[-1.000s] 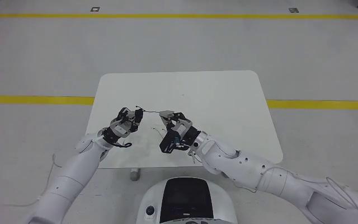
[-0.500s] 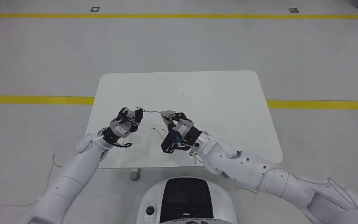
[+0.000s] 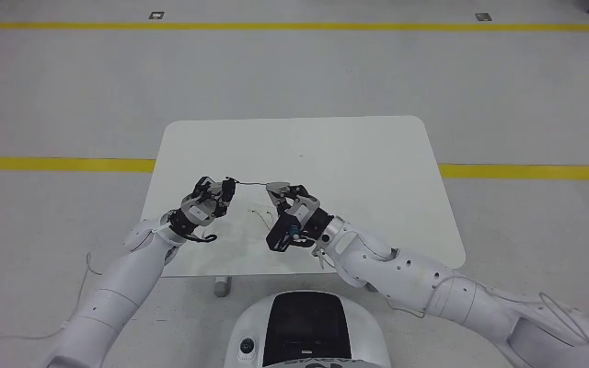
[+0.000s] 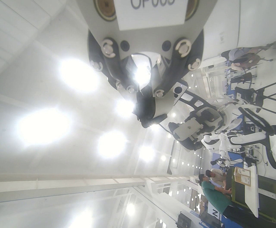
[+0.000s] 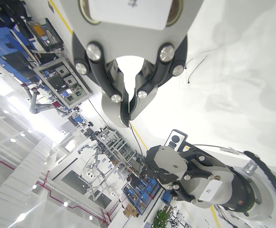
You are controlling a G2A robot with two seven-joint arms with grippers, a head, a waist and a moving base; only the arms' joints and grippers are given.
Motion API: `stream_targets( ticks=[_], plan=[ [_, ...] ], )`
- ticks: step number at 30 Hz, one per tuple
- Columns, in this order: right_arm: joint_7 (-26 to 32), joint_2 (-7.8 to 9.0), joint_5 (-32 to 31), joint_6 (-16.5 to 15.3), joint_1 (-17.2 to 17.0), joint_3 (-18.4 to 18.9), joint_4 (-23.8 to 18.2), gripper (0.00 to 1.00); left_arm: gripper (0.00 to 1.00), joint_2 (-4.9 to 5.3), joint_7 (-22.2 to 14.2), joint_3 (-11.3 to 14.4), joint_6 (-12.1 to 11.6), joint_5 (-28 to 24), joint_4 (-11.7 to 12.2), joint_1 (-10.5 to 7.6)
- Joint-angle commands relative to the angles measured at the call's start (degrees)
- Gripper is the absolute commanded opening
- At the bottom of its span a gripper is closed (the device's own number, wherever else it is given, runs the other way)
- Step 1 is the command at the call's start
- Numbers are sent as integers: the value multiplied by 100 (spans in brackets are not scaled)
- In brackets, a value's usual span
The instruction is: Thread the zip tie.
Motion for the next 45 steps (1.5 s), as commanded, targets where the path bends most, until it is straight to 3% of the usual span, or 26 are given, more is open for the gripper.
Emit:
stream_targets(
  ticks=[1,45],
  plan=[
    [0,2,0,0,-3,2,-3,0,0,0,0,0,0,0,0,0],
    [40,50,0,0,-107,100,27,0,0,0,0,0,0,0,0,0]
  ],
)
